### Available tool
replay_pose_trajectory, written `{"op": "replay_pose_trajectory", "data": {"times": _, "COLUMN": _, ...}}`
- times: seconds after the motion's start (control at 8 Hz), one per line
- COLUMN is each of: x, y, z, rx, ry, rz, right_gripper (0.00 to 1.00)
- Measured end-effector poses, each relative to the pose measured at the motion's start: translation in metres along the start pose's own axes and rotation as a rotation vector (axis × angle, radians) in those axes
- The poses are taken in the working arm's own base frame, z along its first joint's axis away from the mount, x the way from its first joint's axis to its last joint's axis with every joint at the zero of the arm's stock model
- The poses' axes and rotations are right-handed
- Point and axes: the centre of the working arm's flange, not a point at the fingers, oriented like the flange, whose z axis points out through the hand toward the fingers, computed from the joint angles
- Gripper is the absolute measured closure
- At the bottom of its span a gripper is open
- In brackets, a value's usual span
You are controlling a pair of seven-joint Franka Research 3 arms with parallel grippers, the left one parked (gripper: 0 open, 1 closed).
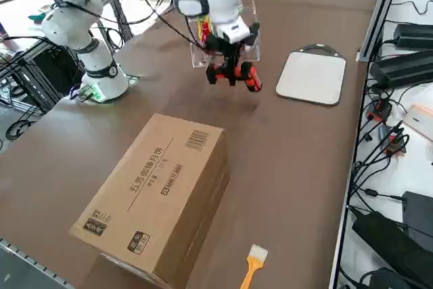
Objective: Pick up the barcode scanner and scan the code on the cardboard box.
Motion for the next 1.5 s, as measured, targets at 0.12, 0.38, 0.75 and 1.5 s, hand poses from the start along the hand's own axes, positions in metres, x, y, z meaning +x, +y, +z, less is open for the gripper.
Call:
{"op": "replay_pose_trajectory", "data": {"times": 0.12, "x": 0.005, "y": 0.02, "z": -0.041, "rx": -0.003, "ry": 0.001, "rz": 0.034, "right_gripper": 0.56}}
{"op": "replay_pose_trajectory", "data": {"times": 0.38, "x": 0.008, "y": 0.089, "z": -0.101, "rx": -0.009, "ry": -0.013, "rz": 0.088, "right_gripper": 0.56}}
{"op": "replay_pose_trajectory", "data": {"times": 0.75, "x": -0.017, "y": 0.22, "z": -0.145, "rx": -0.019, "ry": -0.018, "rz": 0.072, "right_gripper": 0.56}}
{"op": "replay_pose_trajectory", "data": {"times": 1.5, "x": -0.042, "y": 0.314, "z": -0.139, "rx": -0.025, "ry": -0.022, "rz": 0.031, "right_gripper": 0.56}}
